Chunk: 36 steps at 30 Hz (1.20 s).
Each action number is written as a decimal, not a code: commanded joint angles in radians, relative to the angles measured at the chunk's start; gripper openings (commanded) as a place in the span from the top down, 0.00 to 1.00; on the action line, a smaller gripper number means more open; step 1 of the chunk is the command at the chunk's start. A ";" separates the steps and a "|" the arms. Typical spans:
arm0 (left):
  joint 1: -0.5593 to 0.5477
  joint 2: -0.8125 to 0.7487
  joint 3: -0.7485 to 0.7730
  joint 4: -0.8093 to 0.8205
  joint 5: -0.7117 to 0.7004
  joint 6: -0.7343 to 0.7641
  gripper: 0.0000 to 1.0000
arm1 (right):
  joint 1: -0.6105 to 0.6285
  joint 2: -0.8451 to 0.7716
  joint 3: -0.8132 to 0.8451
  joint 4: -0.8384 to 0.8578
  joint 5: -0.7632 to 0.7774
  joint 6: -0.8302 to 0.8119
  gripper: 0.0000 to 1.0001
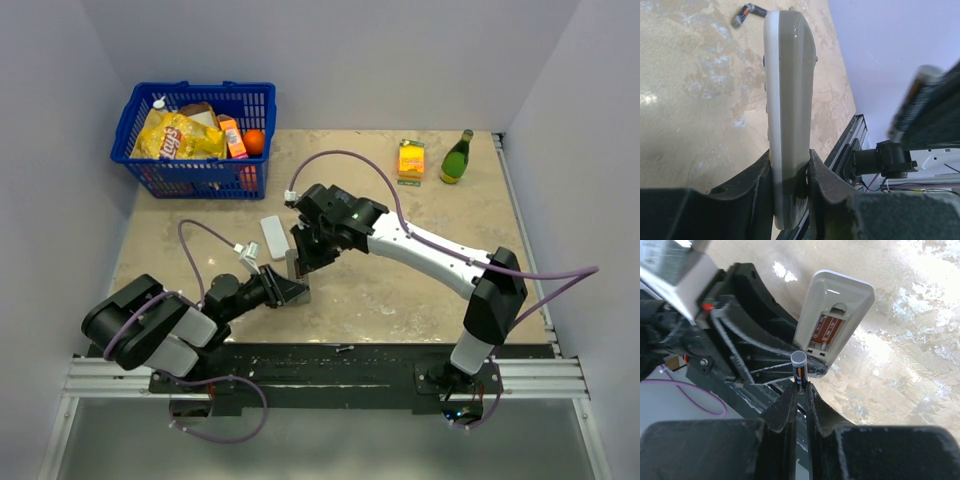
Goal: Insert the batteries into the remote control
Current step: Load the battery into the remote control.
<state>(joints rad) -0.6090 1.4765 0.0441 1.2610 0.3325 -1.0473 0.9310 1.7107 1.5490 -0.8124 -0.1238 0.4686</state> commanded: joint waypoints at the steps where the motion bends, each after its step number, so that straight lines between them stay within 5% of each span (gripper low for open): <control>1: -0.009 -0.077 -0.256 0.629 -0.018 0.035 1.00 | -0.001 0.010 -0.024 0.013 -0.025 -0.019 1.00; 36: -0.023 -0.166 -0.257 0.633 0.022 0.087 1.00 | -0.006 0.092 0.089 -0.076 -0.060 -0.045 1.00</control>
<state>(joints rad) -0.6178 1.3472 0.0433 1.2388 0.3359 -1.0008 0.9291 1.7927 1.5925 -0.8783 -0.1764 0.4404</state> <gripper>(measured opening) 0.313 0.102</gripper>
